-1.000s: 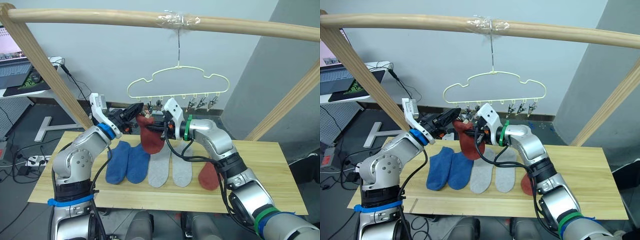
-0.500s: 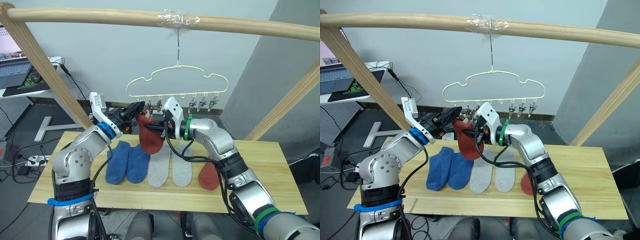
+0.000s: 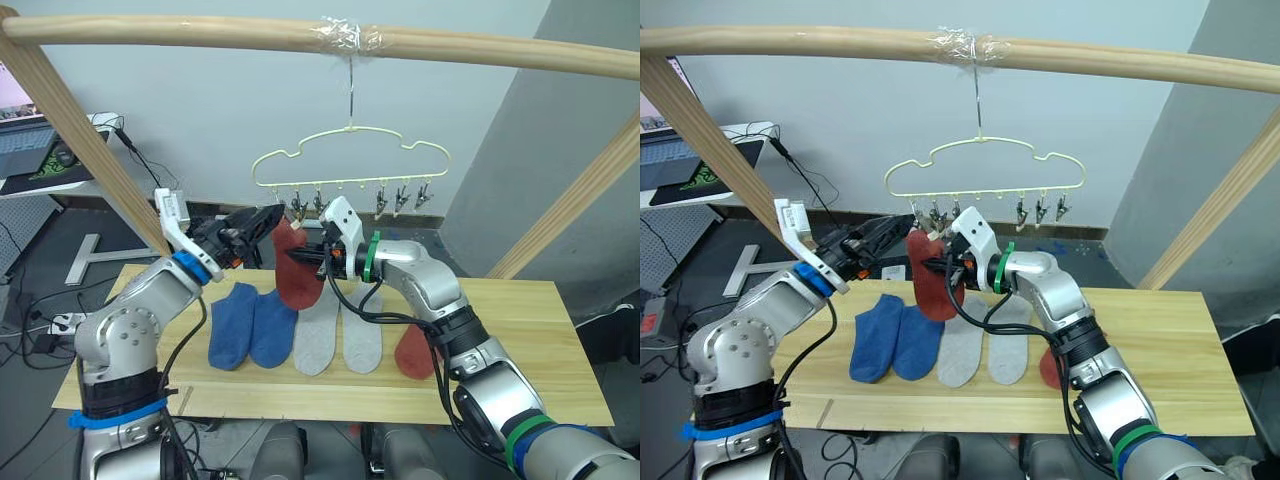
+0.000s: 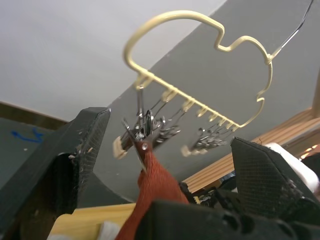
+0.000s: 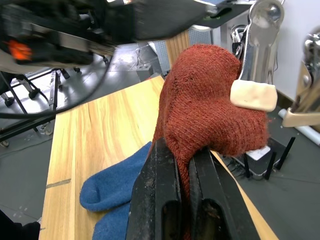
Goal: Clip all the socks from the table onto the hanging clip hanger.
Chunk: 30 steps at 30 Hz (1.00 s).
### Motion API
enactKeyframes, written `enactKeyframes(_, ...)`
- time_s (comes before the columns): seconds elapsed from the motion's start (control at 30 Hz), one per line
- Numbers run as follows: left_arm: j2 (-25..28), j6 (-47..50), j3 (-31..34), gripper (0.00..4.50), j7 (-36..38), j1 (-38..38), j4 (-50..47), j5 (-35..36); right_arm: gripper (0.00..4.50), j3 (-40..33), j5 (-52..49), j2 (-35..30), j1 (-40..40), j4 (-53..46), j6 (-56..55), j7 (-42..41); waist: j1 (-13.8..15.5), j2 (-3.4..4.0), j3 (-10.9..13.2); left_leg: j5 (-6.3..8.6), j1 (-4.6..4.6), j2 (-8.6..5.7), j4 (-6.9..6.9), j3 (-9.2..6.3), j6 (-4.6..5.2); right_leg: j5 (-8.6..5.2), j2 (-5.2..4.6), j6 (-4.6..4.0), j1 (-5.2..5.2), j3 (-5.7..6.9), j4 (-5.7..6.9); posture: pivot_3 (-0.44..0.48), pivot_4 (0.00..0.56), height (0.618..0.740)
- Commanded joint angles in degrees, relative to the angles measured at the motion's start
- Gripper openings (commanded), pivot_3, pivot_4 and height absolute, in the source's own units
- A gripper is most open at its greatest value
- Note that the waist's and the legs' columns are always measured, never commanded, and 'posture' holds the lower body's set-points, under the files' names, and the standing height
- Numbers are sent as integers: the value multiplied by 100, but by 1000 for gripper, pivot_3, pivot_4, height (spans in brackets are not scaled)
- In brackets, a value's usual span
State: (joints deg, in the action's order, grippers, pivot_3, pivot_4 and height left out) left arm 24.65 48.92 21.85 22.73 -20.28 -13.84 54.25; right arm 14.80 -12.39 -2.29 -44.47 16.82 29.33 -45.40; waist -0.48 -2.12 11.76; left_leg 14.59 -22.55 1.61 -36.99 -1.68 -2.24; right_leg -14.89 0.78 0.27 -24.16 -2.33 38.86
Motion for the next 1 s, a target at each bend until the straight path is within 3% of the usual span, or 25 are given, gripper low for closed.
enactKeyframes(0.03, 113, 43, 114, 4462, -80, 99, -406, 220, 0, -70, -48, 95, -138, -68, -125, 30, 14, 0, 0, 0, -2, 0, -1, -3, 0, 0, 0, 0, 0, 2, 0, 92, 200, 740)
enactKeyframes(0.2, 138, -316, 127, 4500, -227, 386, -643, -91, 1390, -98, -147, 212, -100, -39, 3, 19, 33, 0, 1, 0, -6, -2, -1, -4, 0, 0, -4, 0, 0, 3, -4, 99, 200, 740)
enactKeyframes(0.47, 249, -710, -295, 4500, -62, 738, -895, -633, 4302, 133, 268, -131, 369, -278, -258, 212, 50, 2, 2, 0, -9, -3, -1, -6, 0, 0, -4, -1, 0, 4, -8, 104, 198, 740)
enactKeyframes(0.67, 92, -754, -615, 4500, -122, 901, -1153, -776, 4452, 71, 257, -761, 1329, -1267, 6, 211, 68, 1, 2, 1, -21, -8, 0, -6, 0, 0, -9, -1, -1, 5, -25, 97, 185, 740)
enactKeyframes(0.83, 19, -867, -770, 4500, -102, 811, -1109, -926, 4452, -51, 204, -925, 1499, -1635, 155, 334, 22, 1, 1, 0, -11, 2, -1, -1, 0, -15, 3, 24, -2, -1, -16, 73, 175, 740)
enactKeyframes(1.0, -189, -1365, -1472, 4500, -129, 601, -983, -1687, 4452, -518, -12, -1373, 1744, -2344, 442, 393, 60, 1, 1, -2, -8, -1, -3, 3, -3, -16, 7, 25, 0, 1, -6, 56, 169, 740)
